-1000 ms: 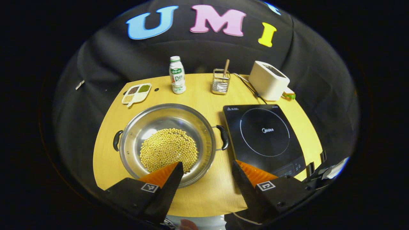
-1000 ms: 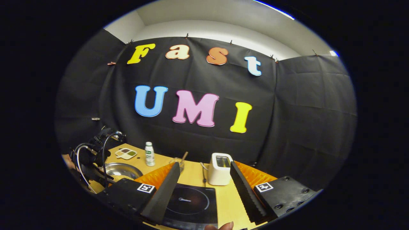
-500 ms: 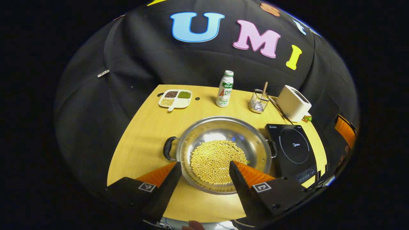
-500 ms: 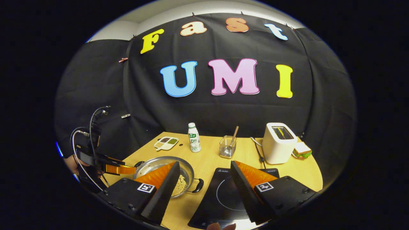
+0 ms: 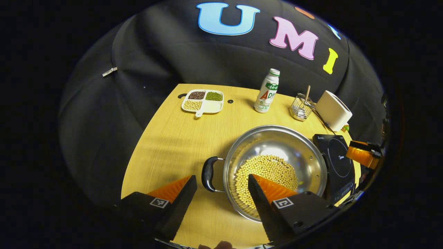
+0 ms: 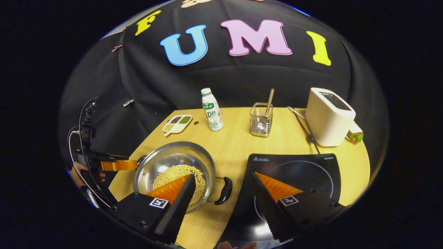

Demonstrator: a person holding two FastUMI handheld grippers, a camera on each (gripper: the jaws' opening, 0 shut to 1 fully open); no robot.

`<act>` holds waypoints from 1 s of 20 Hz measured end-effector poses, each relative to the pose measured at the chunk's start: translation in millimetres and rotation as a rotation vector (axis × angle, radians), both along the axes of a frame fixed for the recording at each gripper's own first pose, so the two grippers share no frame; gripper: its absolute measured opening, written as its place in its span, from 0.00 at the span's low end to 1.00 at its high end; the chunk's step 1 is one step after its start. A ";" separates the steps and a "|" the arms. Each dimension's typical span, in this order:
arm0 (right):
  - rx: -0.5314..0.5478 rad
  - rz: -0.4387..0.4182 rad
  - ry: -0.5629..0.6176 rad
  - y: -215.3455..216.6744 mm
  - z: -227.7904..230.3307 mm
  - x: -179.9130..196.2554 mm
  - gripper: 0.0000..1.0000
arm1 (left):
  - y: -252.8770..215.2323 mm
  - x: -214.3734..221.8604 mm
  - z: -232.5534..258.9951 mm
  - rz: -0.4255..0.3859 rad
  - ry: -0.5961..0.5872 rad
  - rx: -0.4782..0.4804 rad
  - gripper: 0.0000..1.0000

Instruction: First push the handle of the pot to place it horizontally, then grasp the pot with both hands and set it on the induction cooktop.

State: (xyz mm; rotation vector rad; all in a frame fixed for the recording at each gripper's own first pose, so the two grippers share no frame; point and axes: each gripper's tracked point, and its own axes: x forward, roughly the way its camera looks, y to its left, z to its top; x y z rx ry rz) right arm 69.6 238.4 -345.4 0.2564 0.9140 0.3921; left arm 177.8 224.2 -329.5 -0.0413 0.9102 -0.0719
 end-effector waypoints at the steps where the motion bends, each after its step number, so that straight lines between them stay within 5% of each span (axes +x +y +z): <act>1: 0.011 0.001 0.023 5.2 -7.0 0.1 0.96 | 2.2 6.5 -5.1 -0.004 0.005 0.003 0.92; 10: 0.027 0.045 0.160 36.9 -61.1 -6.0 0.95 | 1.7 31.3 -48.5 0.028 0.070 -0.040 0.91; 14: 0.001 0.057 0.219 47.8 -86.4 -10.9 0.95 | 2.0 28.0 -58.9 0.055 0.094 -0.053 0.81; 17: -0.033 0.035 0.223 48.1 -95.2 -3.0 0.87 | 2.7 24.8 -63.6 0.045 0.120 -0.050 0.68; 18: -0.045 0.022 0.236 45.1 -95.7 -2.9 0.76 | 2.9 26.3 -63.8 0.039 0.119 -0.051 0.67; 20: -0.080 0.007 0.253 42.3 -102.5 -2.1 0.74 | 2.9 25.6 -63.9 0.028 0.125 -0.051 0.65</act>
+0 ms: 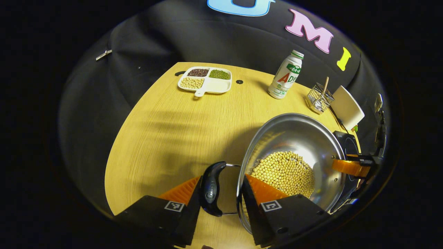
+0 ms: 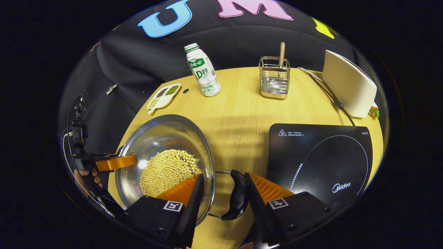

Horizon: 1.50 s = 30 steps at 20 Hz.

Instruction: First push the handle of the pot to place it horizontally, then grasp the pot with both hands and set it on the induction cooktop.

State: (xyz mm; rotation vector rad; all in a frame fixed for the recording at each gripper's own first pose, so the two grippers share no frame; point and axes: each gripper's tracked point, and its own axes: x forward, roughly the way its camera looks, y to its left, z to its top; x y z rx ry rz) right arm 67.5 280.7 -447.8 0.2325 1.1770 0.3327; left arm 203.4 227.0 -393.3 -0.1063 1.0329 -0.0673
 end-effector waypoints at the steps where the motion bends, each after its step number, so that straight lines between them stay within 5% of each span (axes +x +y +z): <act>1: -0.016 0.003 0.004 -0.7 -1.1 0.7 0.67 | 0.8 -1.3 -0.2 -0.008 0.003 0.002 0.65; 4: -0.070 0.023 0.030 0.6 -7.0 -5.9 0.58 | 3.3 1.2 -0.5 -0.034 0.001 0.008 0.63; 6: -0.098 0.047 0.052 2.5 -12.1 -12.7 0.66 | 5.5 2.3 -0.3 -0.041 -0.007 0.009 0.61; 9: -0.090 0.014 0.070 2.6 -9.1 -10.4 0.55 | 4.4 1.3 1.7 -0.040 -0.008 0.014 0.58; 17: -0.073 0.022 0.081 -15.4 32.1 -28.2 0.55 | -8.9 -29.3 42.2 -0.023 0.009 0.023 0.55; 30: -0.061 -0.036 0.055 -149.4 75.1 -22.8 0.55 | -135.0 -38.9 94.3 -0.079 0.005 0.030 0.55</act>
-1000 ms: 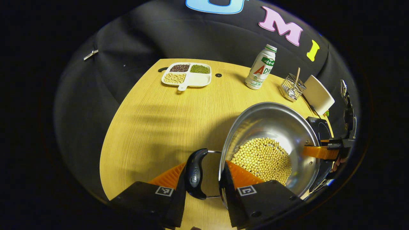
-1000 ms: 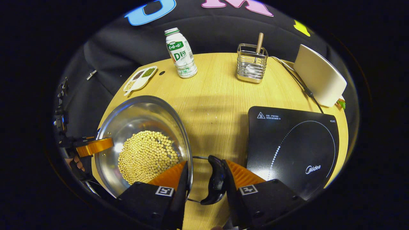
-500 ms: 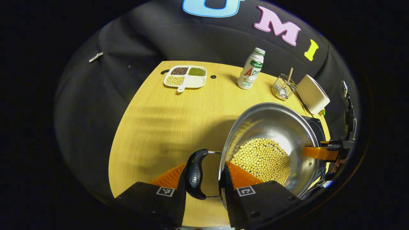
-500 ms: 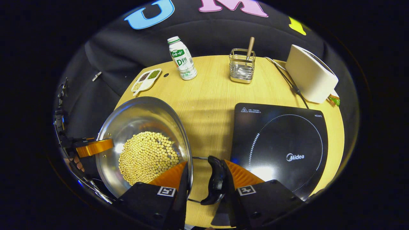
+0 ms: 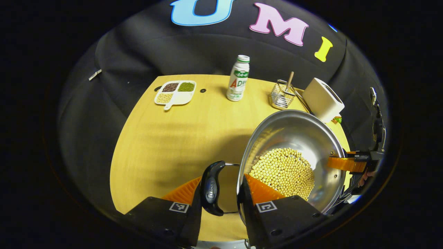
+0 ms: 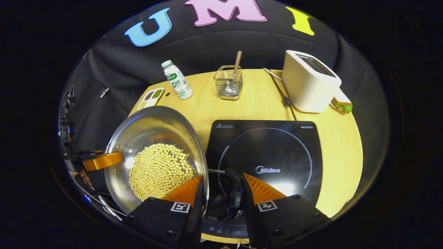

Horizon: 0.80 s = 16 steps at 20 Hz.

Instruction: First push the handle of the pot to place it horizontally, then grasp the pot with both hands and set it on the induction cooktop.

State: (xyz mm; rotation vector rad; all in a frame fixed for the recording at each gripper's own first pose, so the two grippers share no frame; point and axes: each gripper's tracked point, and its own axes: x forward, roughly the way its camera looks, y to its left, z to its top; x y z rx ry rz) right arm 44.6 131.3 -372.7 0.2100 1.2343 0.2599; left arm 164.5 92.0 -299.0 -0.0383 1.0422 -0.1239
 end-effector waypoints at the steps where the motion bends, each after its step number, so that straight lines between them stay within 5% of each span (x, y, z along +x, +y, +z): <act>1: -0.003 -0.004 0.000 -11.5 0.7 1.3 0.55 | -10.9 0.8 -0.8 -0.003 0.001 -0.005 0.55; 16: -0.032 -0.051 0.024 -145.1 -26.0 18.7 0.54 | -140.4 21.9 -18.0 -0.055 0.021 -0.033 0.55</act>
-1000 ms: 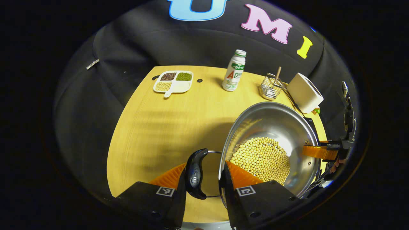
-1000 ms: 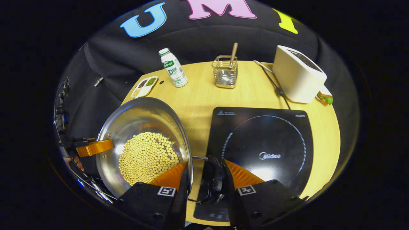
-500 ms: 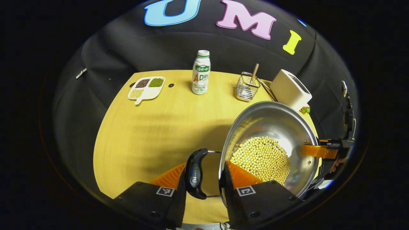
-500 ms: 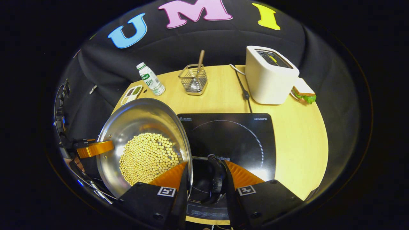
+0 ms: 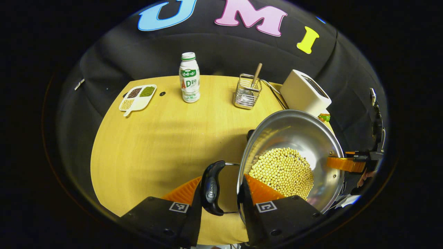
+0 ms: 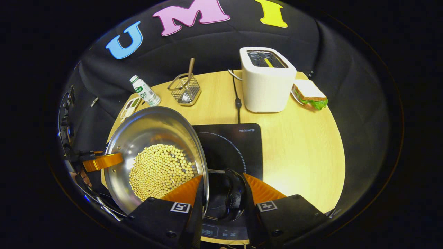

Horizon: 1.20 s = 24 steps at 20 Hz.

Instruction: First push the handle of the pot to place it horizontally, then grasp the pot with both hands and set it on the induction cooktop.

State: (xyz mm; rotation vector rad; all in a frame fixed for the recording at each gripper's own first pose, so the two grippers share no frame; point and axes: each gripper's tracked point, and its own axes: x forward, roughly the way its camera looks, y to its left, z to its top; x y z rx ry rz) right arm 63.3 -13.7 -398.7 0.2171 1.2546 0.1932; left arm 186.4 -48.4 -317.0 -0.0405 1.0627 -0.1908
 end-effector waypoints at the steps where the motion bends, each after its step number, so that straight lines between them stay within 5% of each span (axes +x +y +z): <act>1: -0.004 0.001 0.008 -7.5 -3.3 -0.2 0.55 | -6.1 0.9 -3.3 0.000 0.005 -0.004 0.55; 9: -0.029 -0.002 0.040 -53.7 -21.2 10.4 0.50 | -54.1 10.4 -24.4 -0.008 0.039 -0.027 0.55; 12: -0.030 -0.004 0.043 -61.1 -26.3 14.0 0.55 | -62.5 16.0 -28.6 -0.012 0.036 -0.027 0.55; 24: -0.017 -0.005 0.040 -55.2 -29.9 16.3 0.55 | -56.2 20.6 -35.2 -0.004 0.036 -0.043 0.56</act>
